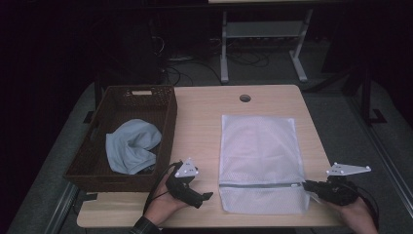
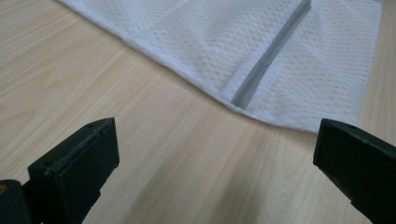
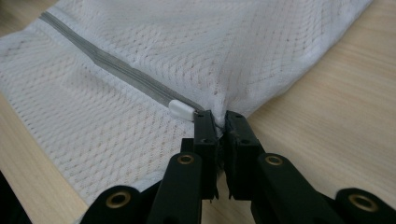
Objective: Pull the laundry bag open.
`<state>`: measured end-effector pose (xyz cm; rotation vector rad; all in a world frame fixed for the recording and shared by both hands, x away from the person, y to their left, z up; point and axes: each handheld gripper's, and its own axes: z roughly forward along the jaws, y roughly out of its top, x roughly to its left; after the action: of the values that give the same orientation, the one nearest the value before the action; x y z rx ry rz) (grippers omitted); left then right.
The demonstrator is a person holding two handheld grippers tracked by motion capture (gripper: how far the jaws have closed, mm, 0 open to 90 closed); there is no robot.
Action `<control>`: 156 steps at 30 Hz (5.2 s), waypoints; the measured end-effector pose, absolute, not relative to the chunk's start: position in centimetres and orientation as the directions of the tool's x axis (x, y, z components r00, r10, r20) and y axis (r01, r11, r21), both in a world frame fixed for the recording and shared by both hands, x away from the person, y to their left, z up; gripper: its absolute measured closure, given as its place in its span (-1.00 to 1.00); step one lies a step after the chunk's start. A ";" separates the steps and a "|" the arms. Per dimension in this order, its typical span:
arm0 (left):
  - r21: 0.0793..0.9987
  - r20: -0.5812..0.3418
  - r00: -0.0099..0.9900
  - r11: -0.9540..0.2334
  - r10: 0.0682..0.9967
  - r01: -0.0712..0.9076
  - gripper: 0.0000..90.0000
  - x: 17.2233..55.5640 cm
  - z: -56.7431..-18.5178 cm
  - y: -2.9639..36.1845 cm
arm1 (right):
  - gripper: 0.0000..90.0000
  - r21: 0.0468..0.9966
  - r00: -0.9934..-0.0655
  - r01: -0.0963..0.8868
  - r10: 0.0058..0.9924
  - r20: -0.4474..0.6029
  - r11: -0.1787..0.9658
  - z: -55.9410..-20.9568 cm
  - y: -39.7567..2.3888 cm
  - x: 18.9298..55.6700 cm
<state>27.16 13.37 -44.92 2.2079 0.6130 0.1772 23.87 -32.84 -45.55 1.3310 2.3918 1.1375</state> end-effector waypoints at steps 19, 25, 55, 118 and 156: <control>0.781 -0.125 0.907 -0.523 0.403 0.340 -1.00 27.0 -43.3 9.9 | 0.87 0.732 -0.648 0.591 0.740 0.180 0.339 -44.5 -30.6 24.3; 0.789 -0.142 0.920 -0.519 0.366 0.328 -1.00 26.8 -42.9 8.6 | 0.87 0.741 -0.660 0.583 0.727 0.191 0.334 -44.2 -30.0 24.2; 0.809 -0.204 0.946 -0.501 0.251 0.308 -0.43 27.3 -42.3 3.2 | 0.87 0.774 -0.735 0.517 0.653 0.181 0.366 -43.3 -27.0 24.1; 0.766 -0.264 0.944 -0.553 0.196 0.329 0.90 27.6 -43.9 -0.9 | 0.87 0.815 -0.822 0.458 0.520 0.234 0.356 -42.9 -25.2 23.1; 0.741 -0.274 0.940 -0.578 0.204 0.342 0.93 27.8 -44.1 0.0 | 0.89 0.803 -0.818 0.460 0.533 0.217 0.379 -43.4 -25.2 22.9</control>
<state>27.82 -0.04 -44.11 2.2041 0.3841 -0.1986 22.95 -25.23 -43.36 0.9178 2.5433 1.4416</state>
